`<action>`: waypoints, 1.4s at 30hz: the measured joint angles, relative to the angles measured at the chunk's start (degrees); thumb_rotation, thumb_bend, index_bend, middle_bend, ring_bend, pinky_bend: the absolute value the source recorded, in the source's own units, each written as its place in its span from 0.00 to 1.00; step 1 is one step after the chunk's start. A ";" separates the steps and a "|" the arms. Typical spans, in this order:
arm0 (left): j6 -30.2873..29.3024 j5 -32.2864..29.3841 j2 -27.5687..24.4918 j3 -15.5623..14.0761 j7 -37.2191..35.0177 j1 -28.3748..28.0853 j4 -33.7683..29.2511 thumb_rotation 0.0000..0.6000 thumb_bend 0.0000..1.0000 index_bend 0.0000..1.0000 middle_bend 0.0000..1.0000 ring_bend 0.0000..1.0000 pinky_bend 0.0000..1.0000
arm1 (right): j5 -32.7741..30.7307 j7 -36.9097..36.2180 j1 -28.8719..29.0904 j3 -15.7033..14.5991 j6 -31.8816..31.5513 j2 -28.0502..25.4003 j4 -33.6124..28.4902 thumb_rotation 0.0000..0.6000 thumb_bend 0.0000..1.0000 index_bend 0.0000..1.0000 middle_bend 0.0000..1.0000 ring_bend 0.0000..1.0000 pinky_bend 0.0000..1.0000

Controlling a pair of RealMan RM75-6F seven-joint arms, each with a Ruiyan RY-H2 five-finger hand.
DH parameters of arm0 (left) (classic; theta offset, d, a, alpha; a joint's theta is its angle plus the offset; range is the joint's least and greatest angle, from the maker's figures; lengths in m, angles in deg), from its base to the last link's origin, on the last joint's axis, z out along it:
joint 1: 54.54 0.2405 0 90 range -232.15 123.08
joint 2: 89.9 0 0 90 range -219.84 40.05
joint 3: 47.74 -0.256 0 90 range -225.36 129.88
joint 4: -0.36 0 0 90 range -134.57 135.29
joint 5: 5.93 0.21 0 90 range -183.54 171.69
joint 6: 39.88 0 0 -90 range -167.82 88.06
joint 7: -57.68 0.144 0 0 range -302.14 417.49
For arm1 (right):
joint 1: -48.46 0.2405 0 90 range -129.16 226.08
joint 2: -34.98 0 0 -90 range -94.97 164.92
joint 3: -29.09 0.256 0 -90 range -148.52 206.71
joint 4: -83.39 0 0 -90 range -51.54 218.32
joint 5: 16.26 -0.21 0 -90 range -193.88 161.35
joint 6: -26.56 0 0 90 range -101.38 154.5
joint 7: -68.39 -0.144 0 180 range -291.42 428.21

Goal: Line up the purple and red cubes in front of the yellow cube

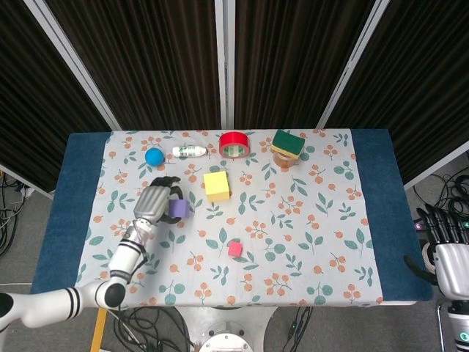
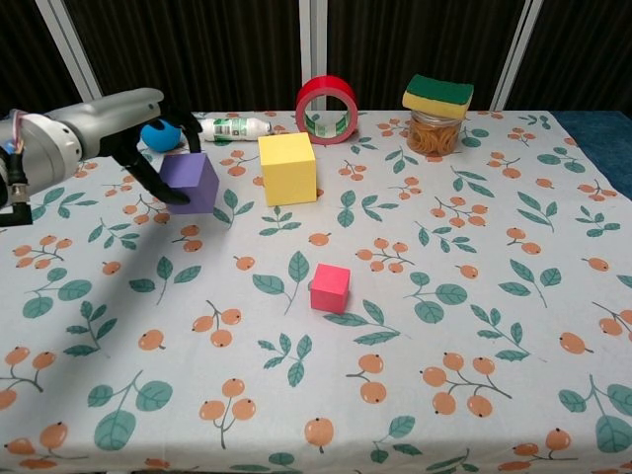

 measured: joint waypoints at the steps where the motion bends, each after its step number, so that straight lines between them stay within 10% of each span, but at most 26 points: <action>1: -0.16 0.41 0.00 0.03 0.39 -0.32 -1.00 1.00 0.25 0.59 0.27 0.15 0.15 | -0.03 -0.14 -0.09 -0.04 -0.05 -0.02 0.06 1.00 0.10 0.00 0.03 0.00 0.05; 42: 3.21 -7.05 17.97 2.75 14.97 -16.27 16.05 1.00 0.23 0.59 0.27 0.15 0.15 | -0.99 -0.88 -0.96 -0.17 0.27 -1.05 -0.14 1.00 0.11 0.00 0.03 0.00 0.05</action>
